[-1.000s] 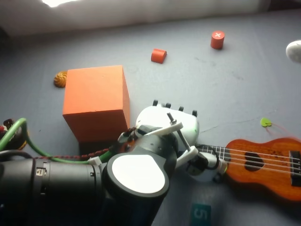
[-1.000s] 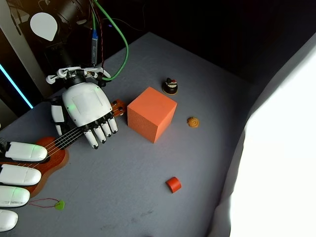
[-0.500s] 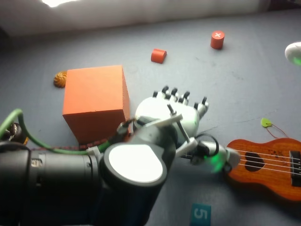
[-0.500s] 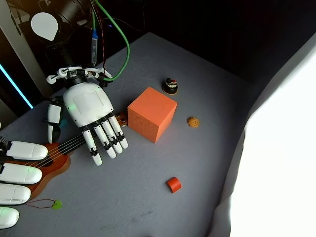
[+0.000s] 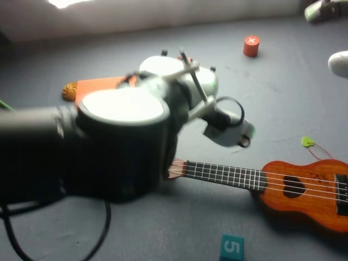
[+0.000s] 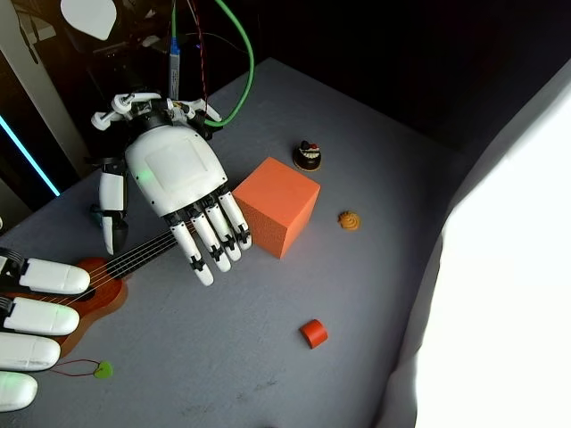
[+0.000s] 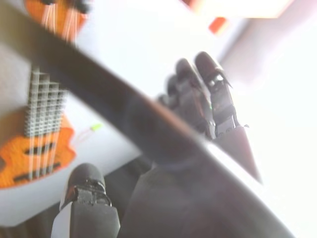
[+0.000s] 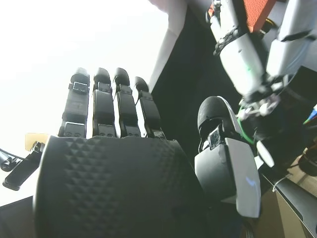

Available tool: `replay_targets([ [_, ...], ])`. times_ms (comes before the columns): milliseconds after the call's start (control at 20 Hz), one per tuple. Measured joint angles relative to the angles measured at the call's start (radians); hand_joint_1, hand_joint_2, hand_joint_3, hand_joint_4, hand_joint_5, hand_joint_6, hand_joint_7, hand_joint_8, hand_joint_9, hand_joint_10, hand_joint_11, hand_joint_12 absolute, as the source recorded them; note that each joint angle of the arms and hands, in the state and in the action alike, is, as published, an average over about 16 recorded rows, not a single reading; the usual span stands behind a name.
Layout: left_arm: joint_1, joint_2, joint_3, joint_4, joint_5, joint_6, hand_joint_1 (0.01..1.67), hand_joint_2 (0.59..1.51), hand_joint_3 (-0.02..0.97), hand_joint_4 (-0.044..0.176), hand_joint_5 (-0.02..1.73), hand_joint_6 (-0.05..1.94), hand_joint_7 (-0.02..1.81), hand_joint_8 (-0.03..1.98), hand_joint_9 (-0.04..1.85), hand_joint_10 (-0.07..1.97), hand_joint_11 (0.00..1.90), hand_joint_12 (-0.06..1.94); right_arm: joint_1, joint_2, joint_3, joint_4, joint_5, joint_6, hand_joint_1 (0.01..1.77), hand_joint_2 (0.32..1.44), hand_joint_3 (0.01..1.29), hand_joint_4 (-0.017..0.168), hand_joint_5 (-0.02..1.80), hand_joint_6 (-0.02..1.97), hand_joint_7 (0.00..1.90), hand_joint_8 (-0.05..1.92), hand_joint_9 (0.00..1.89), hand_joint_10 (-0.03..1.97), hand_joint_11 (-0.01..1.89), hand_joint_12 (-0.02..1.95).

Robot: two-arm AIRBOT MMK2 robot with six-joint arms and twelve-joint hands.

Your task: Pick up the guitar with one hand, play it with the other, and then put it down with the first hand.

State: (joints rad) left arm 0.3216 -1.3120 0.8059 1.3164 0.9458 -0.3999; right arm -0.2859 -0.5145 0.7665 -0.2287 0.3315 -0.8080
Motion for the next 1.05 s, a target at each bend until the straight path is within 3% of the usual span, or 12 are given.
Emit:
replay_targets([
  [250,-0.137,0.077,-0.021,-0.152,-0.023,0.188,0.11,1.166,0.01,0.008,0.73,0.4,0.83,0.7,0.76,0.99,0.45,1.55,0.0,0.001,-0.002,0.0,0.0,-0.004,0.09,1.27,0.02,0.005,0.45,1.0,0.61,0.96,0.46,1.29,0.27,1.49],
  [400,-0.214,0.116,-0.032,-0.242,-0.038,0.294,0.11,1.206,0.01,0.001,0.84,0.66,0.94,1.02,0.87,1.34,0.6,1.74,0.0,0.001,-0.004,0.0,0.0,-0.008,0.1,1.28,0.02,0.005,0.57,1.3,0.77,1.25,0.61,1.64,0.41,1.83],
  [550,-0.277,0.147,-0.042,-0.323,-0.049,0.376,0.1,1.236,0.01,0.002,0.86,0.92,0.96,1.32,0.89,1.66,0.71,1.85,-0.001,0.001,-0.006,0.0,0.003,-0.014,0.1,1.28,0.02,0.005,0.65,1.52,0.85,1.5,0.72,1.85,0.57,1.92],
  [750,-0.341,0.172,-0.052,-0.4,-0.052,0.456,0.06,1.268,0.009,0.001,0.83,1.31,0.95,1.63,0.94,1.84,0.81,1.93,-0.002,0.002,-0.007,0.0,0.009,-0.029,0.08,1.29,0.02,0.005,0.73,1.61,0.94,1.61,0.83,1.91,0.72,1.91],
  [1050,-0.381,0.181,-0.06,-0.456,-0.052,0.5,0.03,1.29,0.01,0.0,0.82,1.52,0.98,1.74,0.98,1.91,0.9,1.94,-0.003,0.003,-0.009,0.0,0.014,-0.041,0.08,1.3,0.02,0.005,0.75,1.65,0.99,1.62,0.92,1.91,0.82,1.91],
])
